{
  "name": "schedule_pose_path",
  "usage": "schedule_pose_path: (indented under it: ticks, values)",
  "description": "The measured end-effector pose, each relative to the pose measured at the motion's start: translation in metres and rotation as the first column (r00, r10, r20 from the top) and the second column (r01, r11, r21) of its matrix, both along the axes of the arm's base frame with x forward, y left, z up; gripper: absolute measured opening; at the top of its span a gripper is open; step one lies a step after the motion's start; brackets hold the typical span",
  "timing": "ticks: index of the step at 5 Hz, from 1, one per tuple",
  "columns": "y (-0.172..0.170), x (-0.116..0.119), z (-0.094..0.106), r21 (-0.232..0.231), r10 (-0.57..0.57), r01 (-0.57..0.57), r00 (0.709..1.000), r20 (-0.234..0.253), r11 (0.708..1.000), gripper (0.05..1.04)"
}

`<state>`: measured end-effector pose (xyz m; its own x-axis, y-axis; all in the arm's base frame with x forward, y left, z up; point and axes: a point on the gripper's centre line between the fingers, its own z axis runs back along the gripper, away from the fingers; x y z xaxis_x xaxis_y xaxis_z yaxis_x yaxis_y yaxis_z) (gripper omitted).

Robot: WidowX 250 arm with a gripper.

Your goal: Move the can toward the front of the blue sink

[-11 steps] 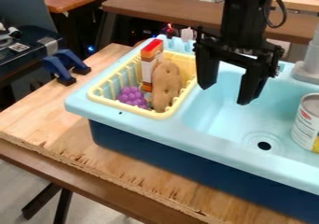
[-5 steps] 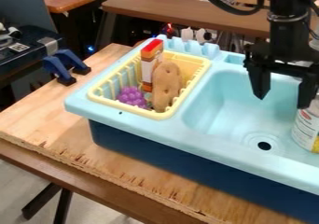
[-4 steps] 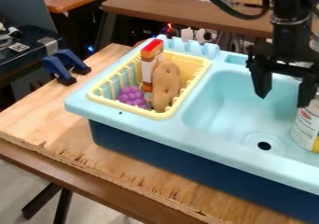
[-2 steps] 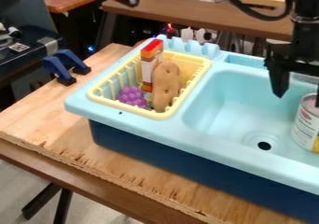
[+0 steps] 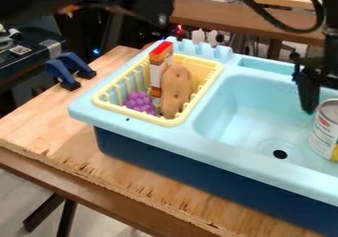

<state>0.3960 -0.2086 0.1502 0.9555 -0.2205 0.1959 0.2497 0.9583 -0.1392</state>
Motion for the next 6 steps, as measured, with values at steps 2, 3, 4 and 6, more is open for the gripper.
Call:
schedule_pose_path:
  ticks: [2,3,4,6]
  values:
    - [0.003,0.008,0.0,0.034,0.029,-0.028,1.0,-0.011,0.999,1.0]
    - [0.006,0.014,0.01,0.039,0.038,-0.039,0.999,0.012,0.998,1.001]
    - [0.007,0.021,0.003,0.053,0.056,-0.056,0.998,-0.001,0.997,1.0]
    - [0.003,0.018,-0.011,0.068,0.059,-0.055,0.996,-0.062,0.996,1.0]
